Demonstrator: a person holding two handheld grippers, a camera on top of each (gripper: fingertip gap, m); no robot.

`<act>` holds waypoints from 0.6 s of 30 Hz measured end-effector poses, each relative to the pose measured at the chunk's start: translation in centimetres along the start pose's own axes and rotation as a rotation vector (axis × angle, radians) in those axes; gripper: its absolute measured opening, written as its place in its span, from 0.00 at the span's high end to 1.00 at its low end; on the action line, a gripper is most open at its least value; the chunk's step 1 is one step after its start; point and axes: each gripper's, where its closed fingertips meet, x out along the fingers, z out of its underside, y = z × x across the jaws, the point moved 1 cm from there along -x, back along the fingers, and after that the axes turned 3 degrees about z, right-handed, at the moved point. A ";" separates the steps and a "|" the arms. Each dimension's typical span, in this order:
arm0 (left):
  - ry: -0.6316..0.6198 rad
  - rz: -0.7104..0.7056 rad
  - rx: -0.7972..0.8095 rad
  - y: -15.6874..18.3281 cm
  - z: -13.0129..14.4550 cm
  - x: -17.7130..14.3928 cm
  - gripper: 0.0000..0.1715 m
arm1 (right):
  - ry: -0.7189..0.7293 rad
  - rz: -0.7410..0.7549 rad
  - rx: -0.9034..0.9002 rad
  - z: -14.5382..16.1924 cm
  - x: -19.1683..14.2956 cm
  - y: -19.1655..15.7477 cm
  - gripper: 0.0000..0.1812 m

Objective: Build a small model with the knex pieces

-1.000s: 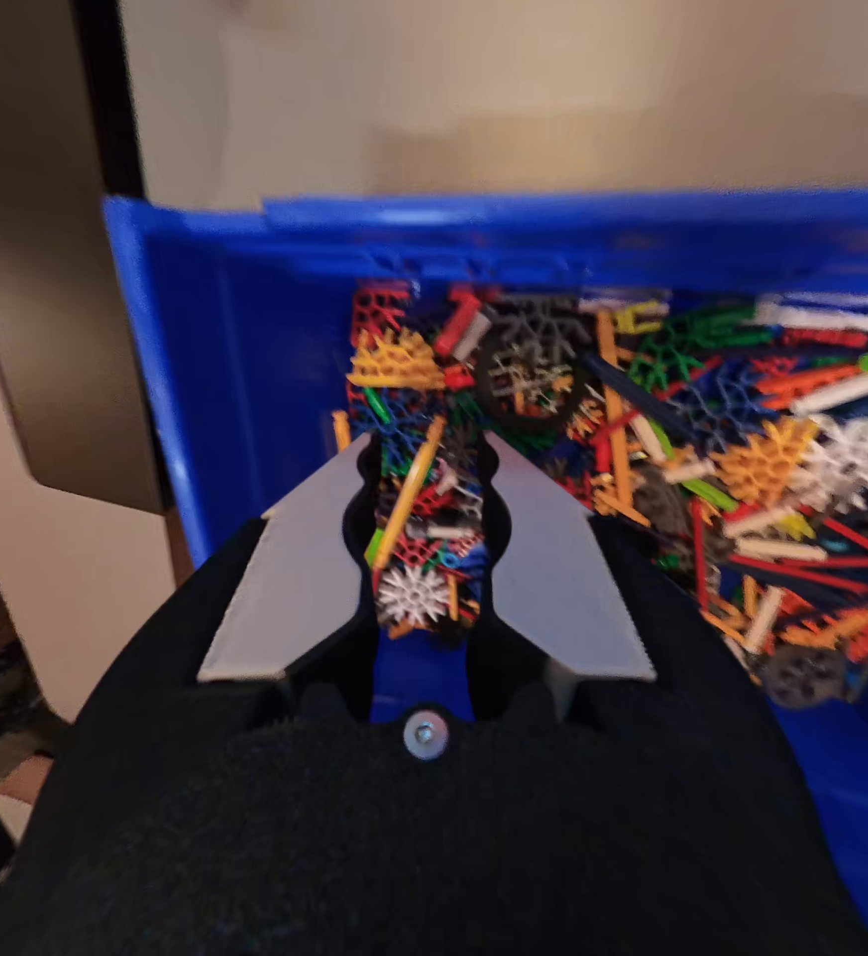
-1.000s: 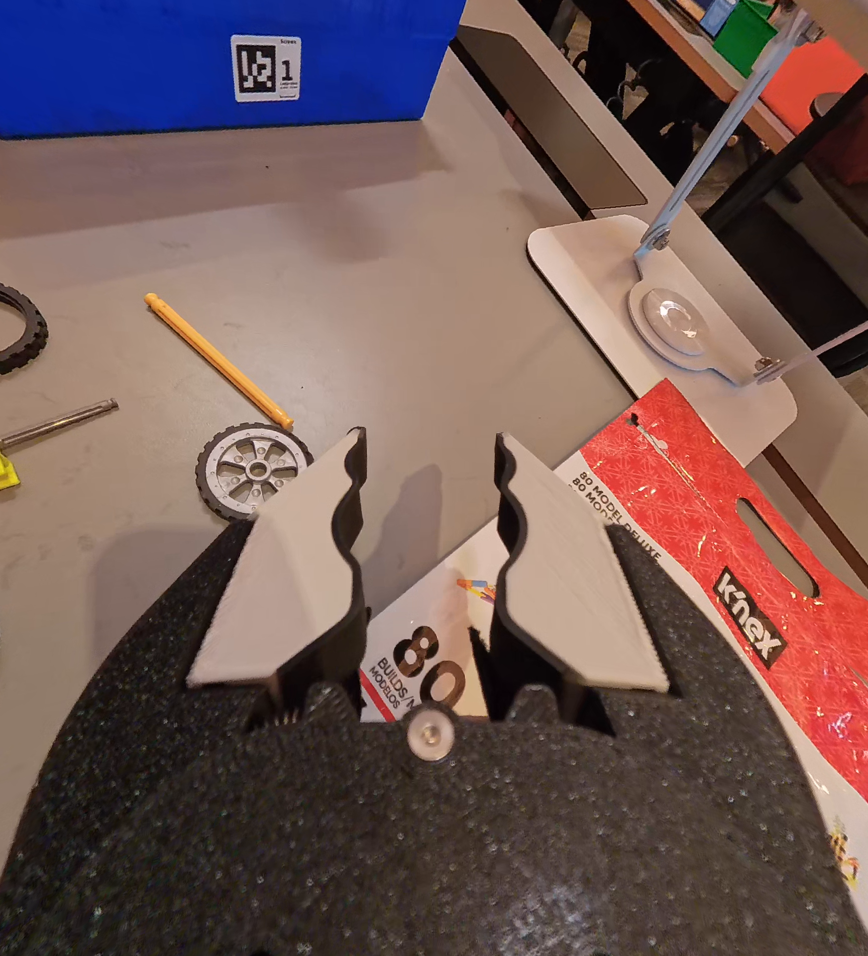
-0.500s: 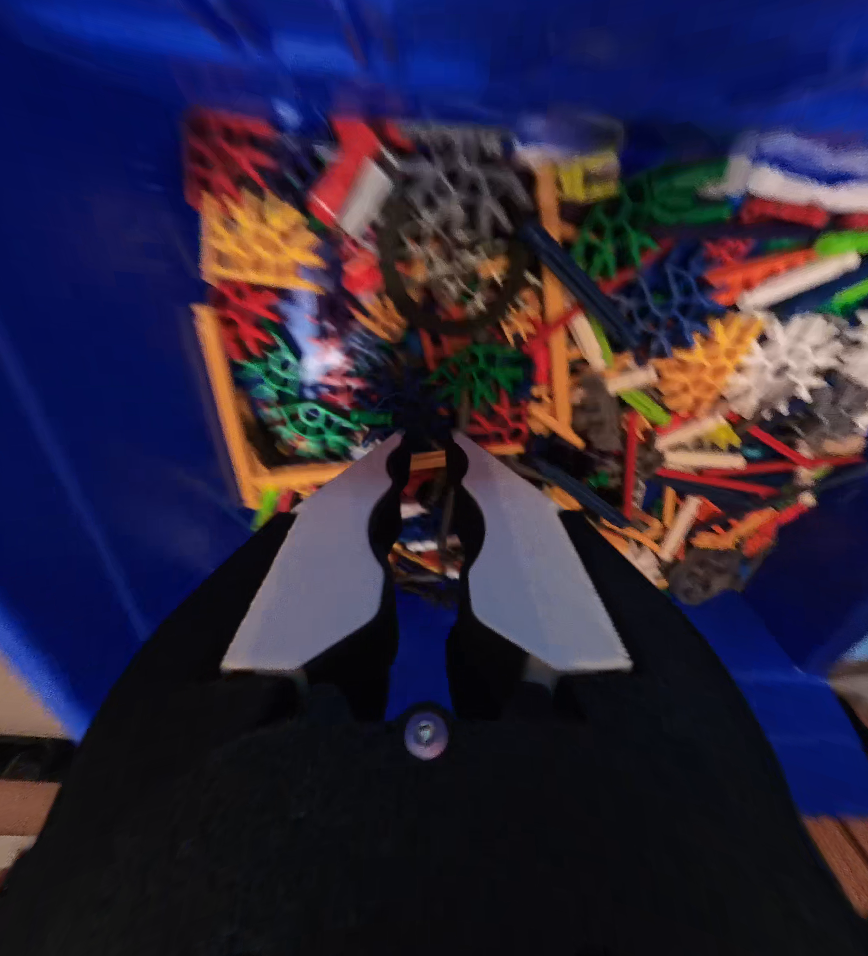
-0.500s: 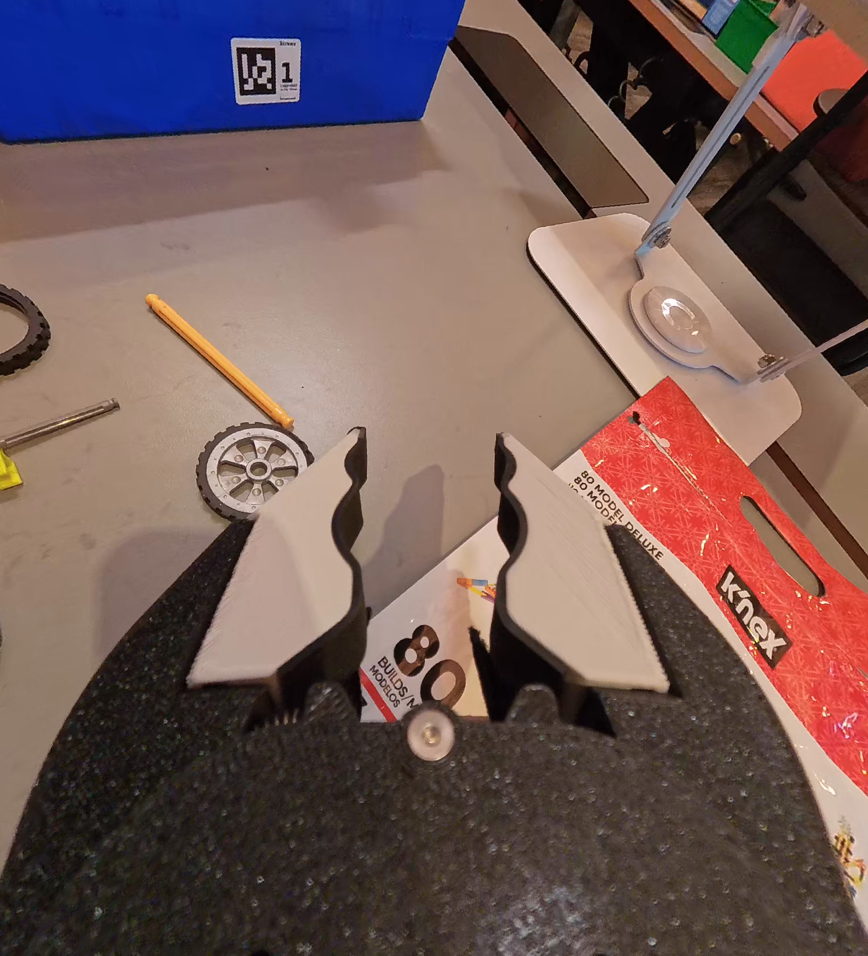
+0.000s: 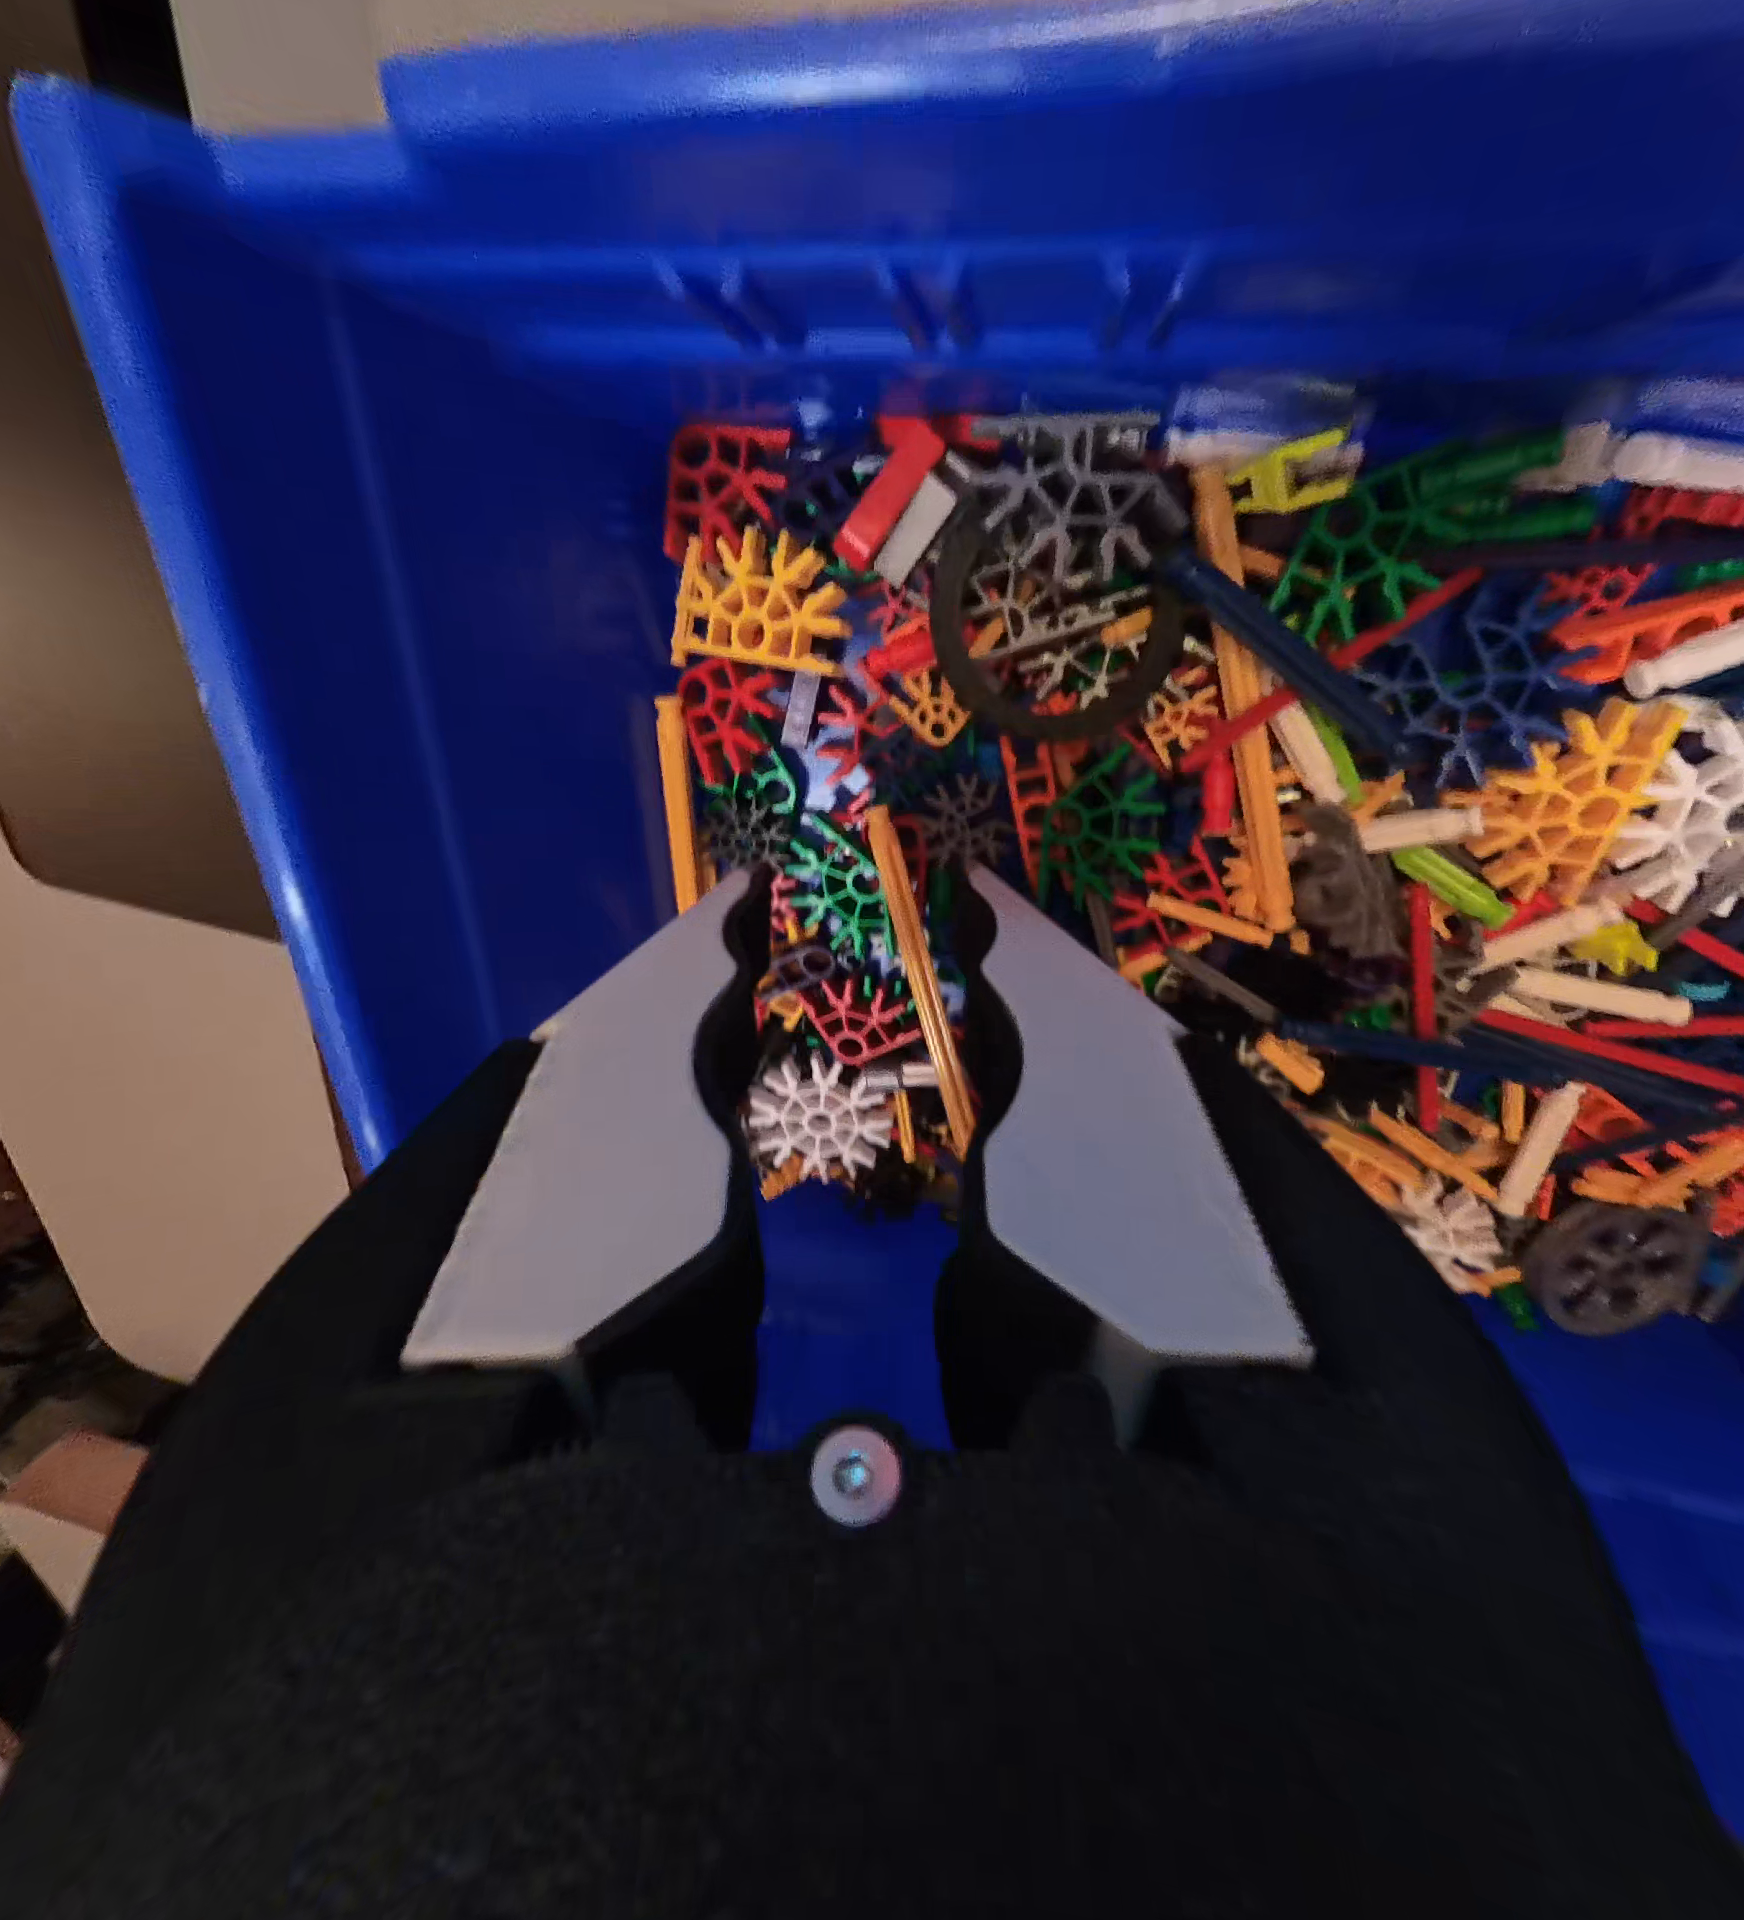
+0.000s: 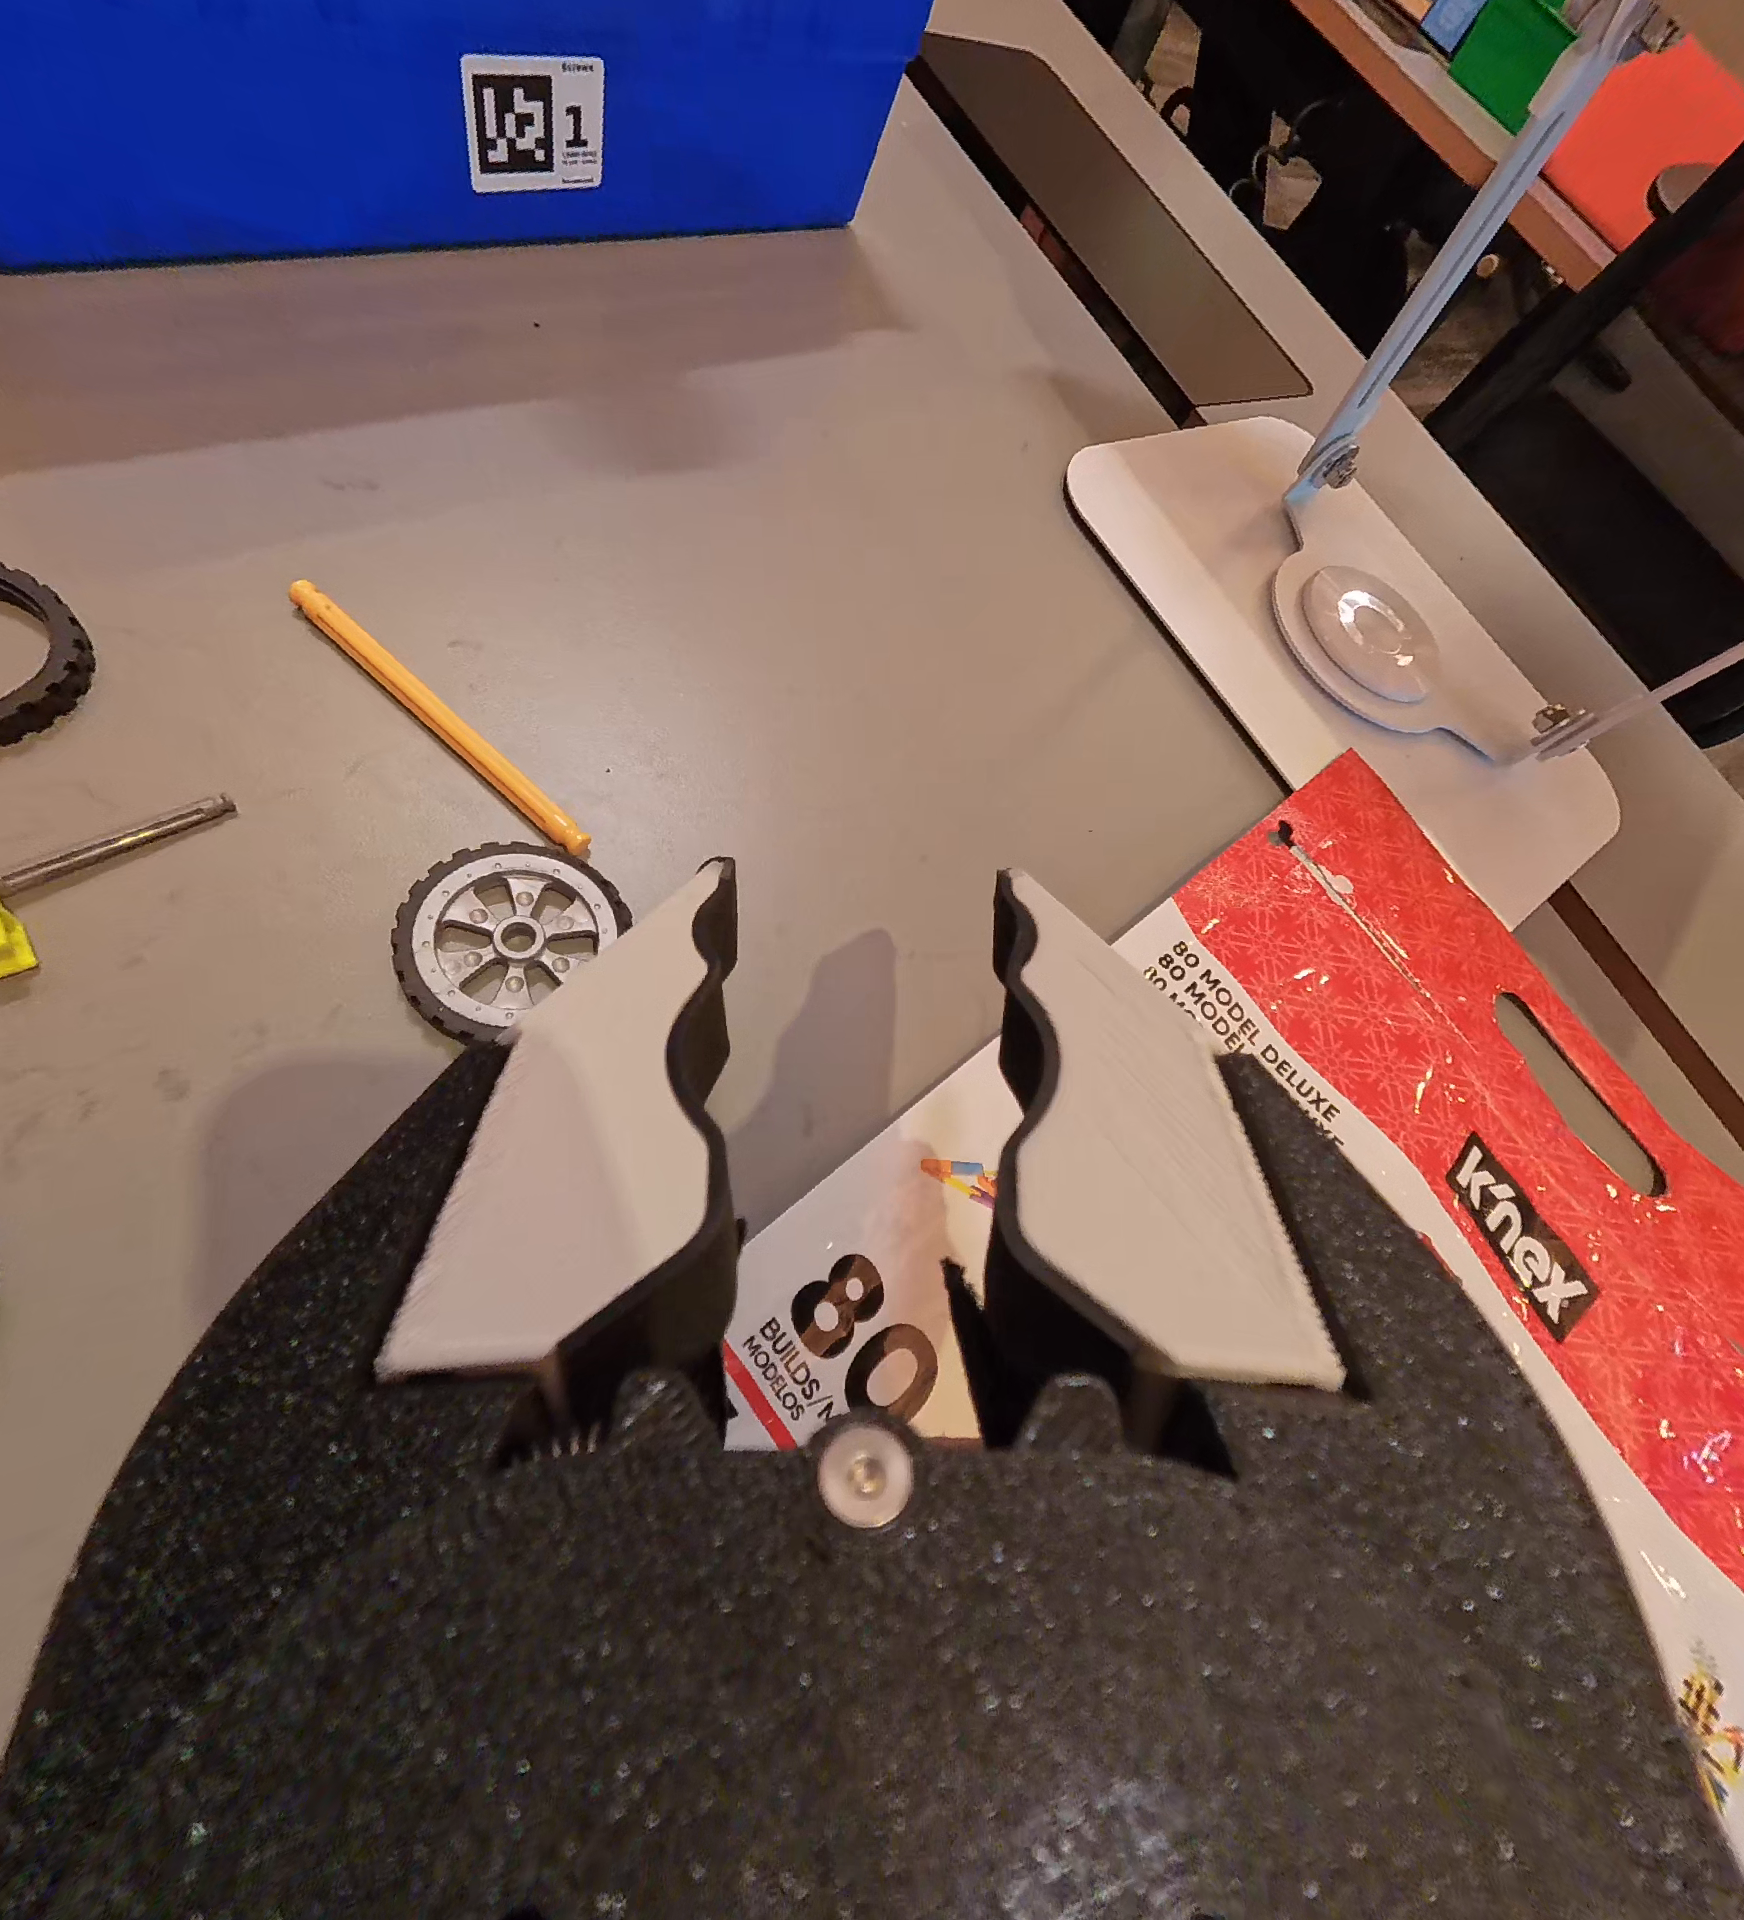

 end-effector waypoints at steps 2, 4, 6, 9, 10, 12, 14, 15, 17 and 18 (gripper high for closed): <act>0.018 -0.038 0.031 -0.7 -1.0 0.8 0.83 | 0.001 0.000 0.001 0.0 0.0 0.0 0.73; 0.019 -0.039 0.052 -0.8 -1.5 1.8 0.85 | 0.001 0.000 0.002 0.0 0.0 0.0 0.73; 0.042 -0.049 0.072 -1.0 -2.2 2.3 0.89 | 0.002 0.000 0.002 0.0 0.0 0.0 0.73; 0.021 -0.018 0.065 -1.0 -1.9 3.4 0.91 | 0.004 0.001 0.003 -0.1 -0.1 0.1 0.73; 0.044 -0.005 0.052 -1.1 -2.1 3.3 0.92 | 0.004 0.001 0.003 -0.1 -0.1 0.1 0.73; 0.057 -0.005 0.037 -1.5 -2.0 3.4 0.93 | 0.004 0.000 0.004 -0.1 -0.1 0.1 0.73; 0.074 0.016 0.013 -1.6 -2.0 3.4 0.94 | 0.003 -0.001 0.004 0.0 0.0 0.0 0.73; 0.077 0.022 0.007 -1.7 -2.0 3.4 0.96 | 0.002 -0.002 0.004 0.0 0.0 0.0 0.73; 0.089 0.039 -0.005 -1.7 -2.0 3.4 0.98 | 0.001 -0.002 0.003 0.0 0.0 0.0 0.73; 0.090 0.043 -0.005 -1.6 -2.0 3.4 0.99 | 0.002 -0.002 0.004 0.0 0.0 0.0 0.73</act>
